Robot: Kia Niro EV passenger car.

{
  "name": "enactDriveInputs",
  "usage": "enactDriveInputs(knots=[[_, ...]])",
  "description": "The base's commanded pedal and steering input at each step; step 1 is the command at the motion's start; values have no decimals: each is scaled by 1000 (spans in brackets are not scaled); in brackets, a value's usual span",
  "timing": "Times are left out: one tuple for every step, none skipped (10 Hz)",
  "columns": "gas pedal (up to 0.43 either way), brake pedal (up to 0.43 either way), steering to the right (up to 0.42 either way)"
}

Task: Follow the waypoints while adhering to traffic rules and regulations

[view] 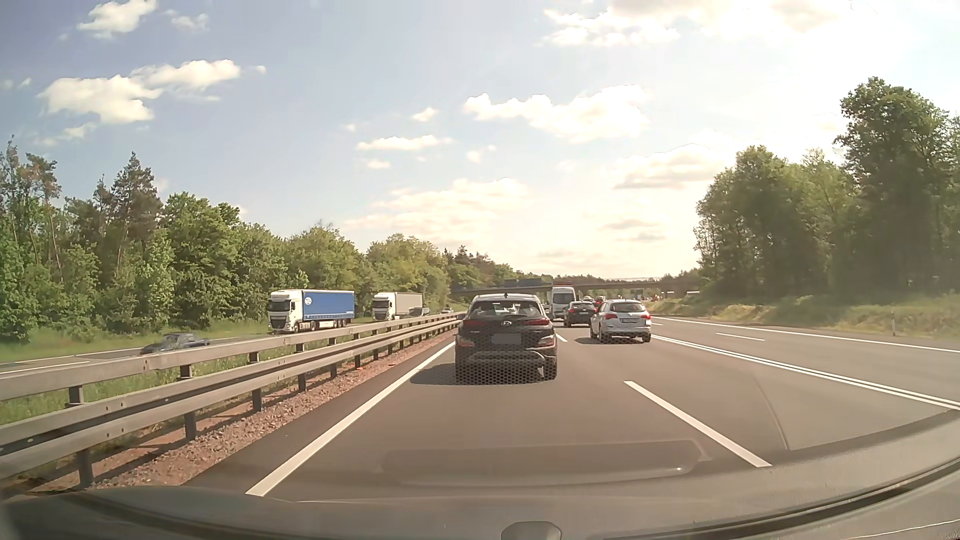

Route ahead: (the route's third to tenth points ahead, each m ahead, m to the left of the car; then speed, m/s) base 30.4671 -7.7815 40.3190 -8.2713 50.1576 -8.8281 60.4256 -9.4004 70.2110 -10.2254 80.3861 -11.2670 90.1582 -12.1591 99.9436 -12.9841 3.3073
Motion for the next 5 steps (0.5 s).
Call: enactDriveInputs(knots=[[98,0,-3],[98,0,-3],[98,0,-3],[98,0,-3],[98,0,-3]])
